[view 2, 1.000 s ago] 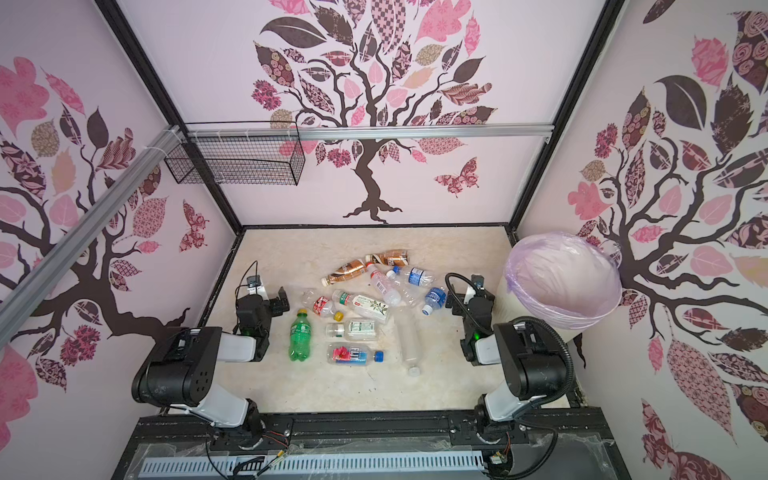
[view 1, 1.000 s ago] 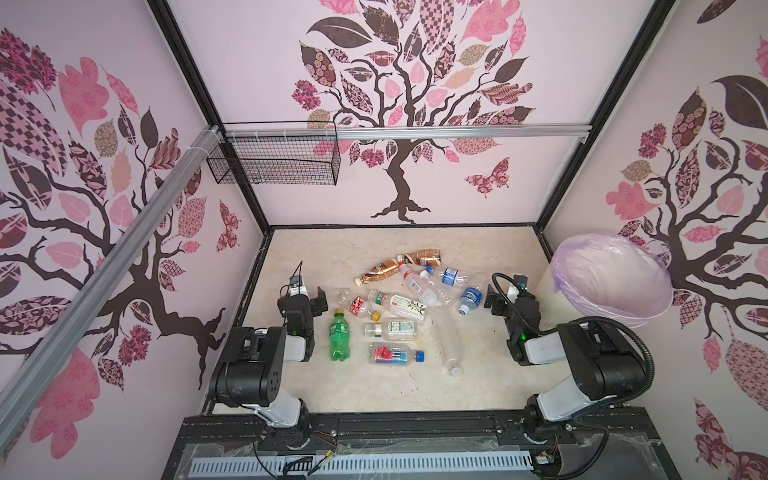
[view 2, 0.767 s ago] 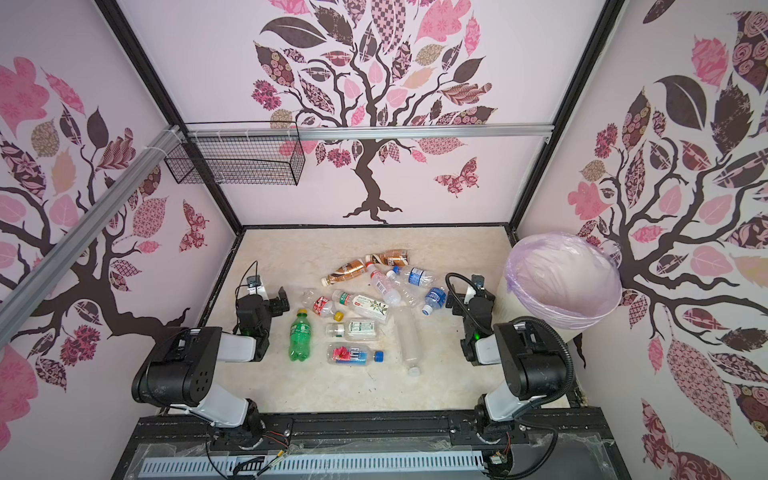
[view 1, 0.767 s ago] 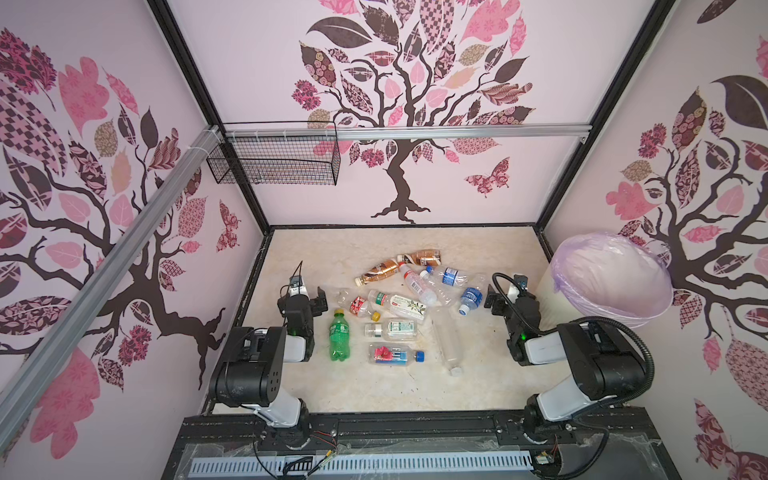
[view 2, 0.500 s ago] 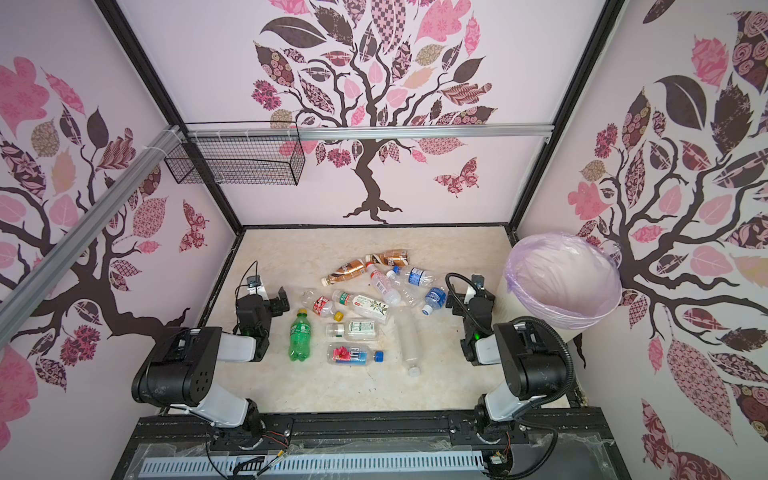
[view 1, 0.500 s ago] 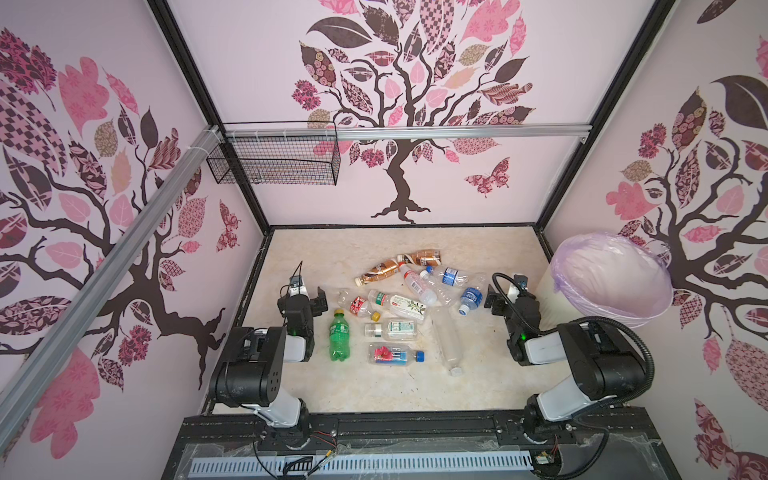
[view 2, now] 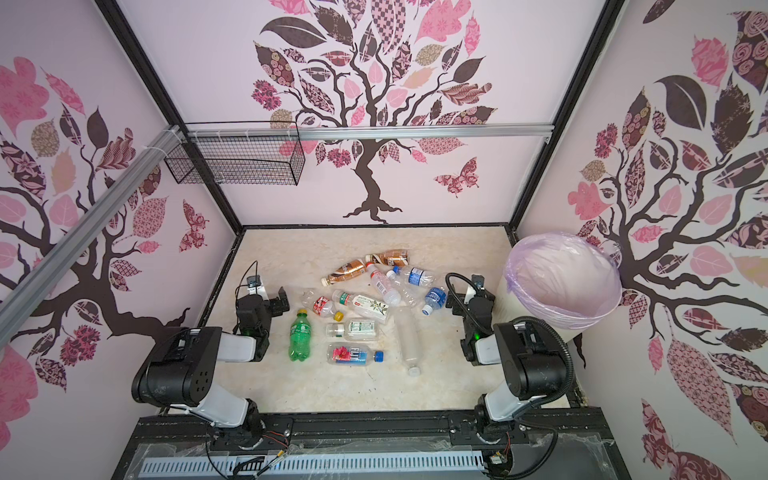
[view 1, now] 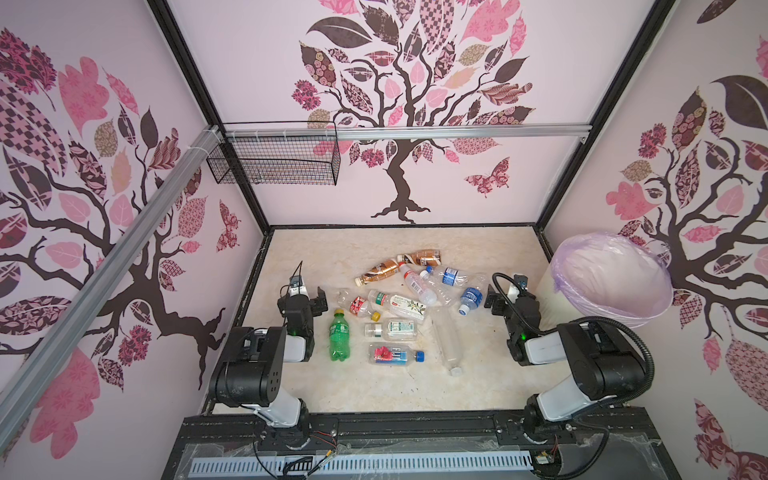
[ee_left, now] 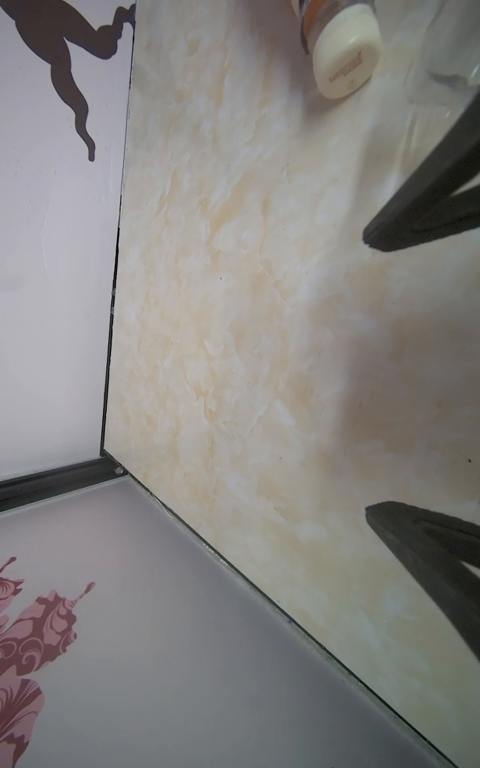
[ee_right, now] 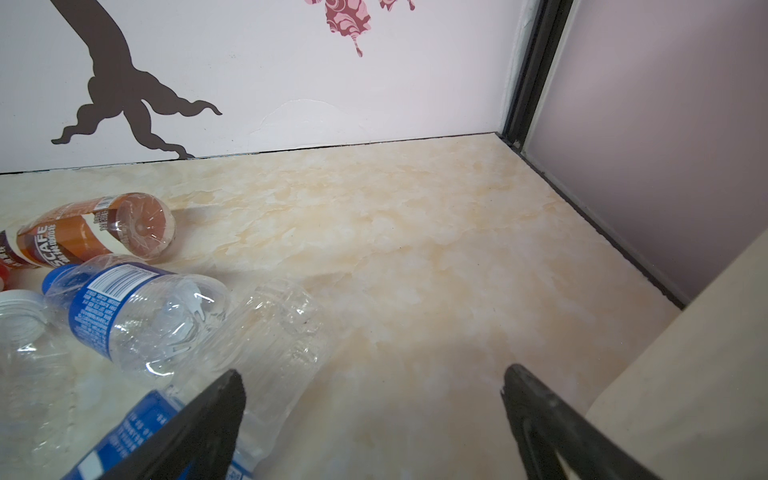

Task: Throw the plastic bottles in the bin

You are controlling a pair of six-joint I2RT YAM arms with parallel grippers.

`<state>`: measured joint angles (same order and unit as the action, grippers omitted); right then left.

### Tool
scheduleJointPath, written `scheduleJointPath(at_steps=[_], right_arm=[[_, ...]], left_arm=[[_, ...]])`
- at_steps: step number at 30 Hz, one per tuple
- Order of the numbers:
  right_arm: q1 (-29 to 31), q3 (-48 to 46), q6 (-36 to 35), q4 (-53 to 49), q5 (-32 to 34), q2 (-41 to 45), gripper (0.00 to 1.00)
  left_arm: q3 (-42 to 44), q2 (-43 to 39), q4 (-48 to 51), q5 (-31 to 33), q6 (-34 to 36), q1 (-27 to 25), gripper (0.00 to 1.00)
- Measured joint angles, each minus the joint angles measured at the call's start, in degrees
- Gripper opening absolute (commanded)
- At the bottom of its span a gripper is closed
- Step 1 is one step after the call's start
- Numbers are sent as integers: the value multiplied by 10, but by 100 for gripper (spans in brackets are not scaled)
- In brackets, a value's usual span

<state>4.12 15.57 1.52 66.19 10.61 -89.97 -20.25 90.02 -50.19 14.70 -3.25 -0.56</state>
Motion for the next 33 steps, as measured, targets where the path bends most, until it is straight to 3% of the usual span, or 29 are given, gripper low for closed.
scheduleJointPath(at_steps=[9, 16, 24, 30, 33], right_arm=[[0, 0, -3, -7, -7, 5, 99], [18, 57, -12, -118, 1, 58, 100], [120, 128, -50, -246, 79, 61, 100], [120, 179, -17, -349, 79, 110, 99], [119, 182, -1, -385, 58, 144, 99]], left_arm=[[0, 0, 2, -10, 0, 6, 98], [0, 0, 2, -15, 0, 6, 99], [0, 0, 2, -16, 0, 6, 98], [0, -5, 4, -14, -1, 6, 98], [-9, -38, 52, -4, -7, 6, 98]])
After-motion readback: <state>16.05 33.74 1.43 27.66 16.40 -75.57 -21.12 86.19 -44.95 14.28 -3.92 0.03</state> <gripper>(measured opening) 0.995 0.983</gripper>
